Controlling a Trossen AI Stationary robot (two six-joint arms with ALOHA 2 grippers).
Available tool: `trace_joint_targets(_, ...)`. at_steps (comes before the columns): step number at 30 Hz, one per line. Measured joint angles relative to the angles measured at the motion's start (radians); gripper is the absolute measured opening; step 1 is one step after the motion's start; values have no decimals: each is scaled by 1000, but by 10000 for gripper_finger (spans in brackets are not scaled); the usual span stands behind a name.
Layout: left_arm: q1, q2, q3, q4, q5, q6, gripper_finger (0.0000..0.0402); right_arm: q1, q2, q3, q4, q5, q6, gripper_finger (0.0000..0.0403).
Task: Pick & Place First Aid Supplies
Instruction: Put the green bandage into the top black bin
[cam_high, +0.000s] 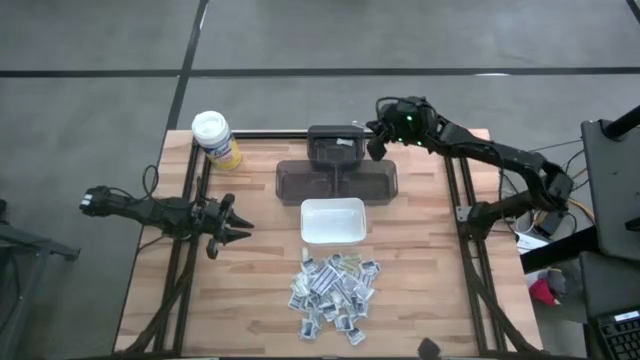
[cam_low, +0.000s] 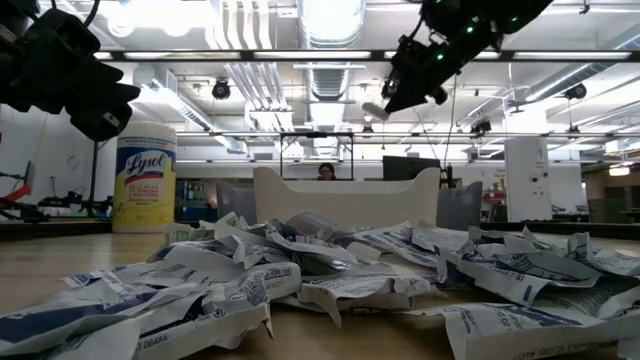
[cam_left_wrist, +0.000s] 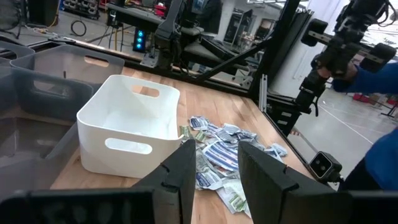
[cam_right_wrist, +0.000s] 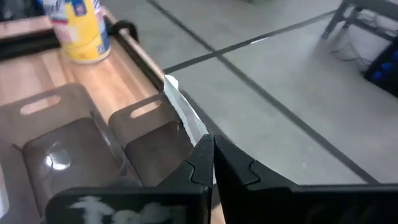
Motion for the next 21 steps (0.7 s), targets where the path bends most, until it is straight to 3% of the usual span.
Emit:
trace_joint_targets(6, 0, 0, 0, 1, -3, -12, 115, -8, 206, 195, -107, -17, -48, 8)
trace_joint_targets(13, 0, 0, 0, 1, -3, -36, 115, -44, 456, 516, -405, -44, -135, 8)
trace_joint_targets(21, 0, 0, 0, 1, -3, -38, 115, -93, 661, 766, -644, -169, -155, 8)
